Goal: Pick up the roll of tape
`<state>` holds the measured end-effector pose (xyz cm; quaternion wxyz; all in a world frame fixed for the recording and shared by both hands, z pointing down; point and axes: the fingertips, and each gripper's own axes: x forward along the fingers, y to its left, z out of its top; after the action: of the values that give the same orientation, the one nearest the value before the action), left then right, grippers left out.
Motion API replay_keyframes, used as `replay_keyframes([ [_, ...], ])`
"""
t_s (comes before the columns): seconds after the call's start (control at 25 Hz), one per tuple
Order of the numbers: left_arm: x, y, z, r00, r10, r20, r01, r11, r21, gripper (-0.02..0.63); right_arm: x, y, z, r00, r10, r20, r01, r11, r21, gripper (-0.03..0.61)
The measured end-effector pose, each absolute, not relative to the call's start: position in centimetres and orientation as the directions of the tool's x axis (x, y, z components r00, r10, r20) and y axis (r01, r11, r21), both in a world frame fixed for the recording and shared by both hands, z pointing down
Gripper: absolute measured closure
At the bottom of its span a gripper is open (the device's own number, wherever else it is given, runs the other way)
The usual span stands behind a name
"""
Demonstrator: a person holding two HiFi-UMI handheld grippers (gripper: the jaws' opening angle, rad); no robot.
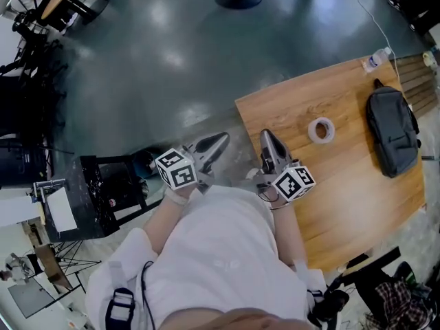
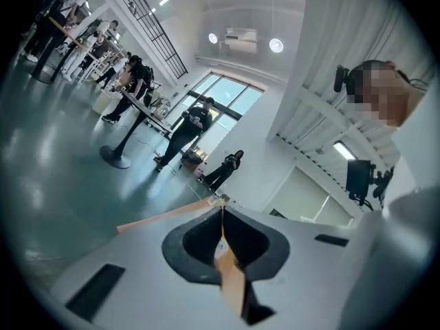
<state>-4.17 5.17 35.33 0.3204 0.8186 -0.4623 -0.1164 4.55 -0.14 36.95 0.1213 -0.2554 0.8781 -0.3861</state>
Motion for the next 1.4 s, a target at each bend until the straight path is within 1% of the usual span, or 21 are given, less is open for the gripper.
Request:
replay_keyframes([
  [0.28, -1.3, 1.5, 36.8, 0.619, -0.776, 0.121, -0.636, -0.406, 0.656, 0.606, 8.8, -2.6, 38.1, -0.771, -0.636, 0.031, -0.443, 0.501, -0.743, 0.555],
  [0.44, 0.4, -1.5, 38.1, 0.665, -0.738, 0.112, -0.596, -0.434, 0.675, 0.606, 11.5, -4.7, 38.9, -0.714, -0.697, 0.068, -0.531, 0.476, -0.701, 0.555],
  [0.64, 3.1, -4.6, 40.7, 0.729, -0.678, 0.096, -0.522, -0.46, 0.718, 0.606, 16.5, -6.9, 39.3, -0.609, -0.776, 0.164, -0.699, 0.427, -0.574, 0.555],
  [0.8, 5.8, -5.5, 43.2, 0.77, -0.632, 0.087, -0.456, -0.449, 0.768, 0.606, 21.3, -7.7, 39.5, -0.493, -0.82, 0.29, -0.846, 0.375, -0.378, 0.555],
  [0.92, 7.7, -6.6, 45.5, 0.786, -0.611, 0.095, -0.437, -0.44, 0.784, 0.606, 23.6, -8.9, 40.8, -0.442, -0.812, 0.38, -0.896, 0.382, -0.226, 0.555],
  [1.08, 9.2, -6.4, 47.9, 0.808, -0.582, 0.092, -0.409, -0.441, 0.799, 0.606, 24.5, -8.9, 43.8, -0.387, -0.773, 0.503, -0.909, 0.411, -0.067, 0.555],
  [1.24, 10.7, -6.9, 51.3, 0.822, -0.562, 0.096, -0.378, -0.41, 0.83, 0.604, 25.0, -9.8, 47.9, -0.361, -0.712, 0.603, -0.891, 0.453, 0.002, 0.554],
  [1.4, 11.4, -7.2, 53.5, 0.831, -0.544, 0.115, -0.382, -0.408, 0.829, 0.604, 25.3, -10.8, 51.2, -0.338, -0.654, 0.677, -0.874, 0.485, 0.033, 0.554],
])
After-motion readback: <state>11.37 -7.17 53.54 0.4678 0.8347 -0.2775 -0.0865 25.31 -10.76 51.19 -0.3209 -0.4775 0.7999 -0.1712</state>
